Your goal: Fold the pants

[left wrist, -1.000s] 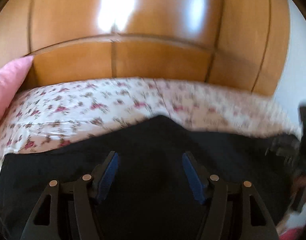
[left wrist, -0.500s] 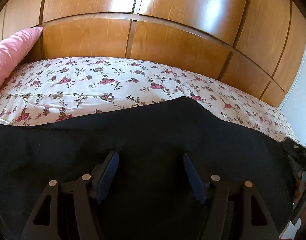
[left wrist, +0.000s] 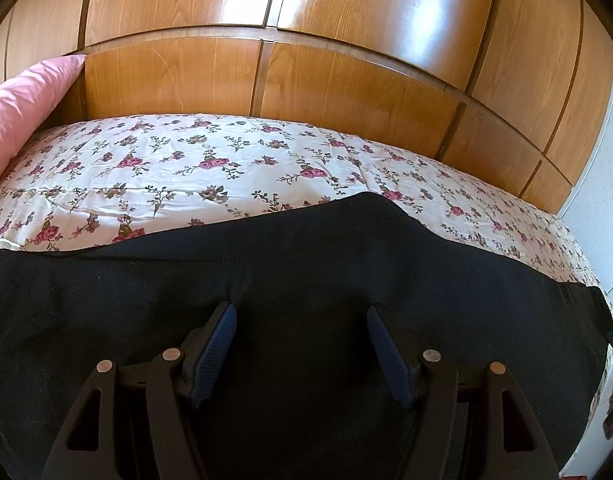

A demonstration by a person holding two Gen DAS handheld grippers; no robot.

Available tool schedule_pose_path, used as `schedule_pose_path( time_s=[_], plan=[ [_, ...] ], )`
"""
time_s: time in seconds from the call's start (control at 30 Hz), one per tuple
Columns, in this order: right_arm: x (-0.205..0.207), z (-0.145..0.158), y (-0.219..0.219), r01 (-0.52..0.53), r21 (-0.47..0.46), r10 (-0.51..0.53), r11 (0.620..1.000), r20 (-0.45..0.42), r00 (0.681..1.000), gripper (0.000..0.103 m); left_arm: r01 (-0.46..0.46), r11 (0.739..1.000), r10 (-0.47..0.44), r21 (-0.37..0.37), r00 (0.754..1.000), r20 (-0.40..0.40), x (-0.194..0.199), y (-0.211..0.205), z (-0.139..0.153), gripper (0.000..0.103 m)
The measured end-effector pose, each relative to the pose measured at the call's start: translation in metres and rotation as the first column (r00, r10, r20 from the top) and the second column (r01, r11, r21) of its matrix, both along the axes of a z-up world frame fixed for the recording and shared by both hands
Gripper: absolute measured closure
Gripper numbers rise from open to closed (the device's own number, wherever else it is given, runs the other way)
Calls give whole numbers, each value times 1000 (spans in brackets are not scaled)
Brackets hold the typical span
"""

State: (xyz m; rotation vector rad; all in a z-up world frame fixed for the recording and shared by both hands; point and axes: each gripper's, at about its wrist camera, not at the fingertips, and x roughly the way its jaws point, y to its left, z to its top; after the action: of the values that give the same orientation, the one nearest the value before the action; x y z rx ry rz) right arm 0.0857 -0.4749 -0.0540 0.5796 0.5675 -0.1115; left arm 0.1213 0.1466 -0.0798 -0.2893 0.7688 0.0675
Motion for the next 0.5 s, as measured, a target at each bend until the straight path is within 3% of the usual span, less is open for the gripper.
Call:
schedule_pose_path(
  time_s=[0.07, 0.2, 0.27, 0.33, 0.4, 0.47, 0.5],
  plan=[
    [-16, 0, -29, 97, 81, -97, 992, 2, 995, 15, 1, 1000, -1, 0, 1000, 0, 0, 0, 0, 34],
    [-45, -7, -60, 217, 140, -219, 966, 0, 976, 16, 2, 1000, -2, 1, 1000, 0, 0, 0, 0, 34],
    [-45, -14, -65, 204, 166, -202, 965, -31, 979, 25, 2, 1000, -2, 0, 1000, 0, 0, 0, 0, 34],
    [-37, -16, -62, 178, 177, -172, 968, -45, 984, 48, 2, 1000, -2, 1, 1000, 0, 0, 0, 0, 34],
    [-20, -11, -57, 115, 177, -110, 977, -37, 993, 61, 2, 1000, -2, 0, 1000, 0, 0, 0, 0, 34],
    [6, 0, -50, 62, 123, -53, 990, -79, 996, 67, 2, 1000, -2, 0, 1000, 0, 0, 0, 0, 34],
    [16, 5, -46, 47, 85, -38, 995, -101, 994, 85, 2, 1000, -2, 0, 1000, 0, 0, 0, 0, 34]
  ],
)
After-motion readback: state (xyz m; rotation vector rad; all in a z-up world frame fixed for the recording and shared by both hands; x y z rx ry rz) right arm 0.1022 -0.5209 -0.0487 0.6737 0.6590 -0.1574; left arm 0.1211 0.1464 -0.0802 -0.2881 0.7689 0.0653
